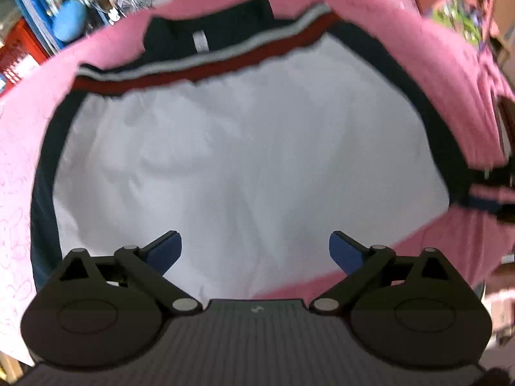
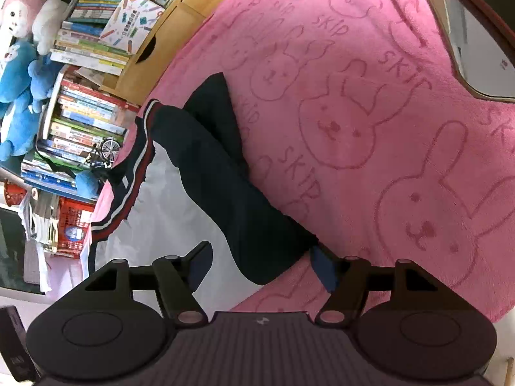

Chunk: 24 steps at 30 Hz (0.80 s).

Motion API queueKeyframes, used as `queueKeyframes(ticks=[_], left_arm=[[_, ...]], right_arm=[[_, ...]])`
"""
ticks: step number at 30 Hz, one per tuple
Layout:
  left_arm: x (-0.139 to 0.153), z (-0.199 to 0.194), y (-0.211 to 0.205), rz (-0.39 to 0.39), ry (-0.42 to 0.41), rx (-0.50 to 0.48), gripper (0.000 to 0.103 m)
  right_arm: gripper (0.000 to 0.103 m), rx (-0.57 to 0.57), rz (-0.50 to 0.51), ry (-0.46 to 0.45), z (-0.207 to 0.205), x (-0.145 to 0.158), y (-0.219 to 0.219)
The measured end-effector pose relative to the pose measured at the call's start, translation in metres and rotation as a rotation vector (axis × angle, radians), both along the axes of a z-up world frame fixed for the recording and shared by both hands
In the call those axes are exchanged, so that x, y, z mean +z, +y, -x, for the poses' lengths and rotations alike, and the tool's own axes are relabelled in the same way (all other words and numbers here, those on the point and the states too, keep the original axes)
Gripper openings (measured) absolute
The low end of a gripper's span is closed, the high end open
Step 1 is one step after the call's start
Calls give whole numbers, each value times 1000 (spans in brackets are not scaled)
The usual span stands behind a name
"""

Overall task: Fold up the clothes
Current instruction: 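Grasp a navy sleeve with the right tool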

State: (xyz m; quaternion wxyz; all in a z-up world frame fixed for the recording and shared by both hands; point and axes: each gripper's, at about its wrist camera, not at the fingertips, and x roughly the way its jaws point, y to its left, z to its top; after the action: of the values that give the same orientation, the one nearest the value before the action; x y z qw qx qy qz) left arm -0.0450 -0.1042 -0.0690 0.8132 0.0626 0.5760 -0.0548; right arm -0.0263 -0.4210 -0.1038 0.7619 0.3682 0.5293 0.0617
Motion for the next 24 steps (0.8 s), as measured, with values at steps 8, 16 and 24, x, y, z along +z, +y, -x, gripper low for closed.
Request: queueKeyframes(ticks=[8,16,24], left_arm=[[-41,-21,1,-62,129,113,101],[-62,-22,14,-10,166,147,103],[-69,-21,19,-7,150,140,103]], right_arm=[[68,58,6,-2,-6,1,0],[72,85,-13,-38,-12,11,5],[74,83,15,13,-19,3,11]])
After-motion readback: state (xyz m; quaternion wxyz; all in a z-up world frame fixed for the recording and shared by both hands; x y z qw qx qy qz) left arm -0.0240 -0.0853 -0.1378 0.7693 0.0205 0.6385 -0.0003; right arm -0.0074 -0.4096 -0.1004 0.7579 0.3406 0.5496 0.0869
